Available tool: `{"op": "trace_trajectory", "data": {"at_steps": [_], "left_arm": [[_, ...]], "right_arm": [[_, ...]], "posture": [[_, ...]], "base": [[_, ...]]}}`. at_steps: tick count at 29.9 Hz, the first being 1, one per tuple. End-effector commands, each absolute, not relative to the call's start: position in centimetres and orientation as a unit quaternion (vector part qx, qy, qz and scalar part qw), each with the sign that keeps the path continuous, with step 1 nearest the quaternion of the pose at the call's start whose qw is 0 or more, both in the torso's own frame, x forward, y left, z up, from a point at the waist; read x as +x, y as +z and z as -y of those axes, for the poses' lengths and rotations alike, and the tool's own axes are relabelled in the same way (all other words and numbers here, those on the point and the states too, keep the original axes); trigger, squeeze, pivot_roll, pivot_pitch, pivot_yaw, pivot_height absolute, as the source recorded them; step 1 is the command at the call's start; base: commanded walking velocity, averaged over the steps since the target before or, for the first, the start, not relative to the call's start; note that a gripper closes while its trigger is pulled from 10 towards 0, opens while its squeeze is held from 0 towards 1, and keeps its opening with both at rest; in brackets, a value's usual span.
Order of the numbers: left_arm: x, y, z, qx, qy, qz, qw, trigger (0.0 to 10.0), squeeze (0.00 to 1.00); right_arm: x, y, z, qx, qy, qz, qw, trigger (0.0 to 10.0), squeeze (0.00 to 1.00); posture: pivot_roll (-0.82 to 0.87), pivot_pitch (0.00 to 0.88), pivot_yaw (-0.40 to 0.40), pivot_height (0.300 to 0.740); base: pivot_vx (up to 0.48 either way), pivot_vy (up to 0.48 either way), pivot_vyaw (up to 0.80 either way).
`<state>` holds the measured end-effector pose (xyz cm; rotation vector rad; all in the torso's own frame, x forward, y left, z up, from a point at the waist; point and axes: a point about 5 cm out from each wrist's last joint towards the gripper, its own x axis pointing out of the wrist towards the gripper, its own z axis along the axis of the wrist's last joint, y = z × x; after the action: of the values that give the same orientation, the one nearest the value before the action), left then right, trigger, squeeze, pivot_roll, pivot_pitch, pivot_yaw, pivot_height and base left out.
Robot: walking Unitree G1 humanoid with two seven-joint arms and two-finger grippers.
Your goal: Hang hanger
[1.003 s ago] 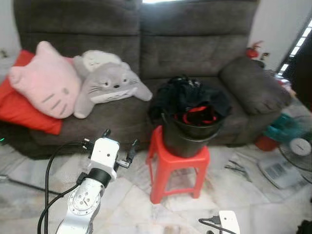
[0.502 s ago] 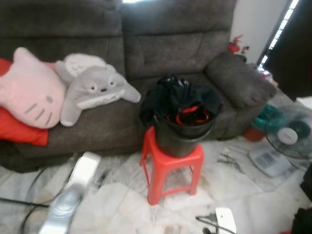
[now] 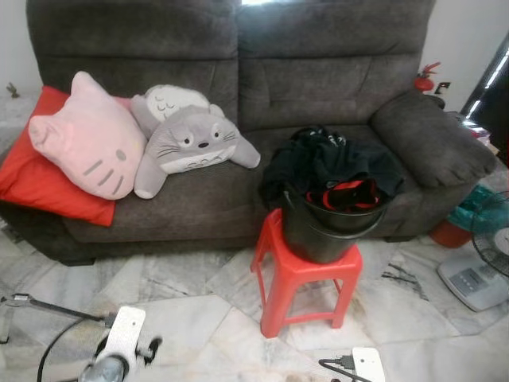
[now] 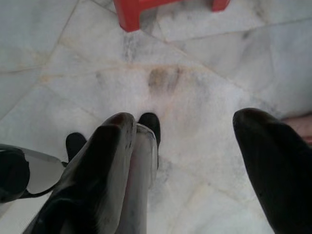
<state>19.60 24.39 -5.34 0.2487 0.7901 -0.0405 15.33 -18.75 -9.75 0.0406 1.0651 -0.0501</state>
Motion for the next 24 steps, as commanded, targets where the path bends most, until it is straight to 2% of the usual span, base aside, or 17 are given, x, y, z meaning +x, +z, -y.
{"op": "trace_trajectory", "data": {"at_steps": [1,8,14,19,21,24], "left_arm": [[18.8,-6.0,-24.5,0.127,-0.019,-0.404,0.906,10.0,0.0],[16.3,-7.5,-25.1,0.119,0.005,-0.454,0.883,10.0,0.0],[15.8,-7.8,-25.5,0.109,0.026,-0.463,0.879,10.0,0.0],[15.8,-7.8,-25.7,0.107,0.036,-0.463,0.879,10.0,0.0],[15.8,-7.7,-25.8,0.106,0.043,-0.464,0.879,10.0,0.0],[15.8,-7.7,-26.1,0.106,0.048,-0.465,0.877,10.0,0.0]], "right_arm": [[15.3,-9.8,18.6,0.025,-0.029,-0.508,0.861,10.0,0.0],[15.2,-9.8,18.0,0.013,-0.026,-0.492,0.87,10.0,0.0],[15.6,-9.5,17.9,0.008,-0.044,-0.451,0.891,10.0,0.0],[16.1,-9.0,17.8,-0.041,-0.031,-0.421,0.906,10.0,0.0],[19.4,-6.3,20.3,-0.072,-0.038,-0.306,0.948,10.0,0.0],[20.8,-3.8,21.6,-0.087,-0.054,-0.206,0.973,10.0,0.0]], "posture": [[0.03,0.0,0.003,0.716],[-0.02,0.0,0.024,0.716],[-0.06,0.0,0.039,0.716],[-0.07,0.0,0.04,0.716],[-0.07,0.0,0.042,0.716],[-0.07,0.0,0.048,0.716]], "base": [[0.0,0.0,0.0],[0.0,0.0,0.0],[0.0,0.0,0.0],[0.0,0.0,0.0],[0.0,0.0,0.0],[0.0,0.0,0.0]]}}
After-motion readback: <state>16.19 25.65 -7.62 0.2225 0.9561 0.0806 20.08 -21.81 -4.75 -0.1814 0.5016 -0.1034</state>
